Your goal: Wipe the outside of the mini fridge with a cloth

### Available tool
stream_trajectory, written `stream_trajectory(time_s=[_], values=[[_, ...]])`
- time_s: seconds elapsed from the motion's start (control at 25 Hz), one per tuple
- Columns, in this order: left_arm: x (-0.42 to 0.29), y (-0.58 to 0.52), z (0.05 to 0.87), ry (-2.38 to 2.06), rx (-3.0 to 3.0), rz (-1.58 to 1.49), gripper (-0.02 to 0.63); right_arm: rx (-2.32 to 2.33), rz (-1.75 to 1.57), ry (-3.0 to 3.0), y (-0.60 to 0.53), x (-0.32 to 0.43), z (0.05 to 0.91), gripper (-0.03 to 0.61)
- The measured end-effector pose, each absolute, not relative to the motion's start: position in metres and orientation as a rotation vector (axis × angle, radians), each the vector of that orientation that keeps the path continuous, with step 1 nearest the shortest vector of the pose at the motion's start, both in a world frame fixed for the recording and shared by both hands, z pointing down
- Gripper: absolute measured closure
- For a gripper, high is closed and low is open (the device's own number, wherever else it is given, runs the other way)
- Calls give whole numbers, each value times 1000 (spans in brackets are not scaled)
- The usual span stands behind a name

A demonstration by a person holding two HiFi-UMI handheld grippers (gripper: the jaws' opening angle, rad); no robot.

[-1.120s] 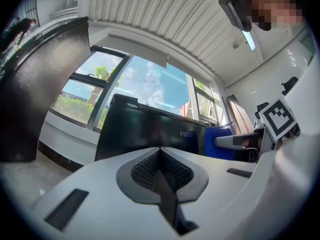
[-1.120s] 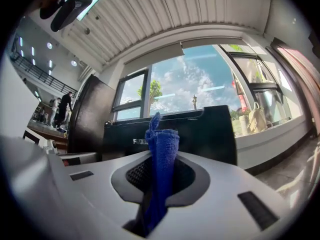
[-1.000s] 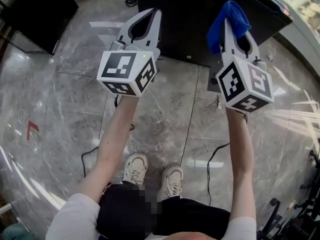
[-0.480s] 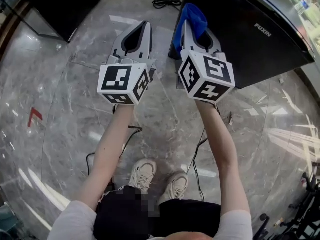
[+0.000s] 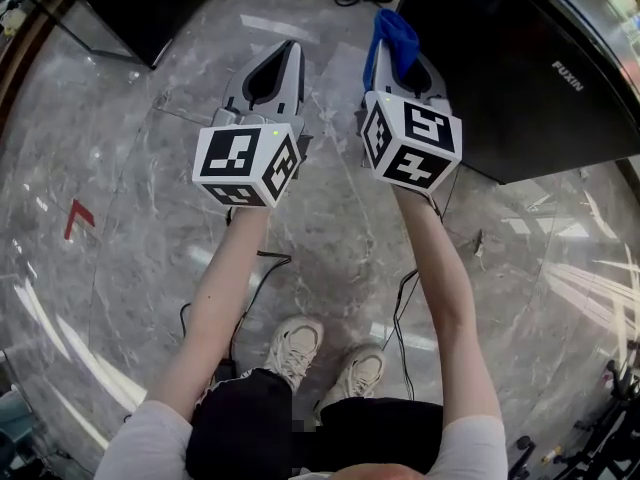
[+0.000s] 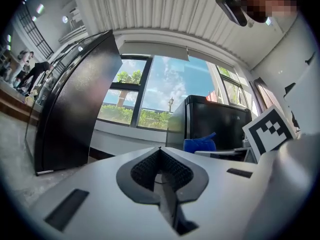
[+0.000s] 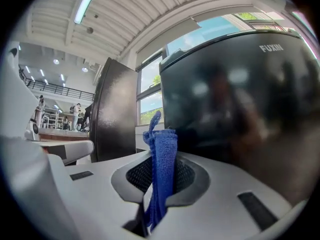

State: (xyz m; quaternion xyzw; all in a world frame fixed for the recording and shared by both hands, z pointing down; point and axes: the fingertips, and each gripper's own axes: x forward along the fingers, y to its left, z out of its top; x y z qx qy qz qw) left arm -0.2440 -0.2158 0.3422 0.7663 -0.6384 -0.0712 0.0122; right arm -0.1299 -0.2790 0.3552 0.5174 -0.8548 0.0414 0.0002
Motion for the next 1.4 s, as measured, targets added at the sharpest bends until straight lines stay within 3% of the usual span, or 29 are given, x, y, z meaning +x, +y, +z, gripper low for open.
stream_trajectory(time_s=[1.12, 1.4], values=[[-63, -226, 345, -1688, 2570, -244, 609, 1742, 48, -2569, -257, 16, 343, 517], [-21, -223, 350, -1607, 2623, -232, 609, 1859, 34, -2491, -248, 83, 346, 515]])
